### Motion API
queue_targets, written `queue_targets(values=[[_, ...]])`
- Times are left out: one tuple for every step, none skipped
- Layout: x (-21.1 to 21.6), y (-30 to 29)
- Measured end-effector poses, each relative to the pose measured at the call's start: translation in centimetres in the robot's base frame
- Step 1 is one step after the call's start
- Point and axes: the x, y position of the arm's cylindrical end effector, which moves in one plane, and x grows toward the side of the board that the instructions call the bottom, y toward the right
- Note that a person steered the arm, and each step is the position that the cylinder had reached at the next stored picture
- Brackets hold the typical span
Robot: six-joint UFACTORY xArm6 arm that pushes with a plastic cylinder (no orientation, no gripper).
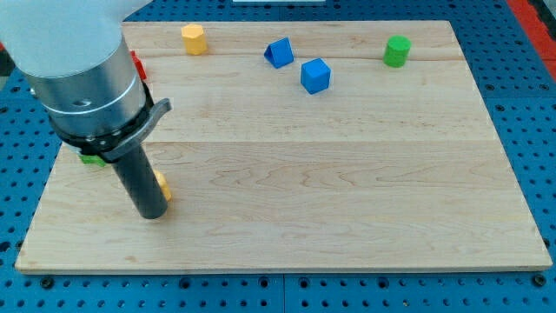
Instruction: Point your arm to the right of the blue cube
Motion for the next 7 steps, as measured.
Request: queue_targets(values=[[-1.1,8.1],[-2.8,13.5],[-3.7,14.3],[-4.5,15.6],[-5.0,17.4],[-7.7,20.5],[-11.9,23.0]])
